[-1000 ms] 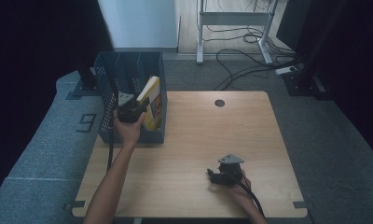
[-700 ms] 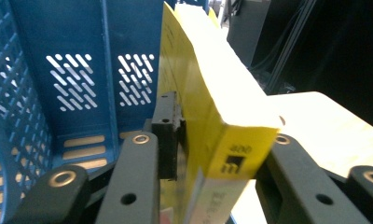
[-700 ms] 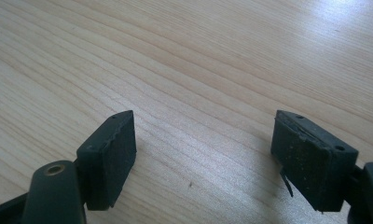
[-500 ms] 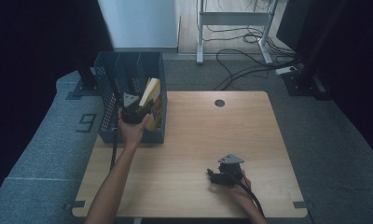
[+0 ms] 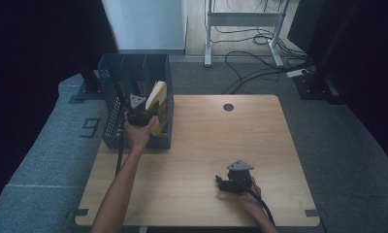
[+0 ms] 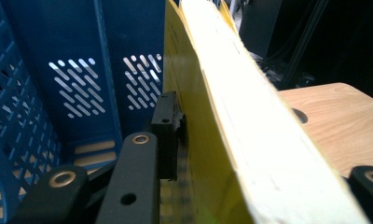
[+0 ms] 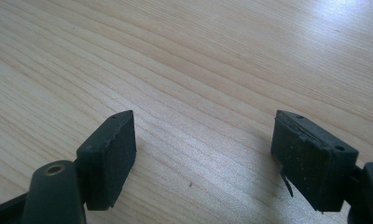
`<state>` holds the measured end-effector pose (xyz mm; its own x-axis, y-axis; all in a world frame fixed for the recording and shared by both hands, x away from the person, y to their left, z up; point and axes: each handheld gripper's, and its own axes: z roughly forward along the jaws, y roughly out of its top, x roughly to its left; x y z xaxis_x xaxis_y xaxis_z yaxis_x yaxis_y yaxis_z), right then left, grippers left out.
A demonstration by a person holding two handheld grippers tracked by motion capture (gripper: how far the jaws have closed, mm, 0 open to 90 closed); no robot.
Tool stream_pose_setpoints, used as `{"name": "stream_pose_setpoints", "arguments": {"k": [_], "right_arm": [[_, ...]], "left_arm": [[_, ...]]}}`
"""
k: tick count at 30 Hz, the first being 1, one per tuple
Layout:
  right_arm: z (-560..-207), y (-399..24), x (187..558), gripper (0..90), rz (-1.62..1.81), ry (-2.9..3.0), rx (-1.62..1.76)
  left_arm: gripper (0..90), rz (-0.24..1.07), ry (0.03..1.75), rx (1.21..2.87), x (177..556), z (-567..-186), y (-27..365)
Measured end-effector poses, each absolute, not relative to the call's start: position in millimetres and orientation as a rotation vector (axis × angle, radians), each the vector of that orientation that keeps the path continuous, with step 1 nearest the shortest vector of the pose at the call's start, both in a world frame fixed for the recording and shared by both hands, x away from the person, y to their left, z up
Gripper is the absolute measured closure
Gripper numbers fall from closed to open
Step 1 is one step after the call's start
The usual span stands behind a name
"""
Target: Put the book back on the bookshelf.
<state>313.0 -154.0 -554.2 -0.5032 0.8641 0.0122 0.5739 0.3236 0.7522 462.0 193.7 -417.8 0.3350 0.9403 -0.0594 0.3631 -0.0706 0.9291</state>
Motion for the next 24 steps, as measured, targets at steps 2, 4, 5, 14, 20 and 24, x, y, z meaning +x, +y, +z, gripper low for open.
{"name": "stream_pose_setpoints", "arguments": {"k": [2, 4, 5, 14, 20, 24], "right_arm": [[-554.2, -154.0, 313.0, 21.6, 1.009, 2.202, 1.275], [-554.2, -154.0, 313.0, 21.6, 1.009, 2.202, 1.275], [-554.2, -154.1, 313.0, 21.6, 1.009, 2.202, 1.275], [-554.2, -154.1, 313.0, 21.6, 1.010, 2.201, 1.275], [-554.2, -154.2, 313.1, 21.5, 1.012, 2.201, 1.276], [-554.2, -154.3, 313.1, 21.5, 1.013, 2.201, 1.275]], "left_arm": [[72.6, 0.755, 1.194, 1.632, 462.8, -418.0, 194.9], [73.9, 0.757, 1.200, 1.636, 464.3, -417.0, 196.9], [74.2, 0.761, 1.207, 1.633, 464.9, -416.8, 197.7], [75.1, 0.779, 1.225, 1.604, 471.5, -414.7, 205.5], [75.1, 0.777, 1.252, 1.554, 482.4, -408.8, 208.4], [75.1, 0.789, 1.251, 1.548, 489.7, -405.3, 204.7]]}}
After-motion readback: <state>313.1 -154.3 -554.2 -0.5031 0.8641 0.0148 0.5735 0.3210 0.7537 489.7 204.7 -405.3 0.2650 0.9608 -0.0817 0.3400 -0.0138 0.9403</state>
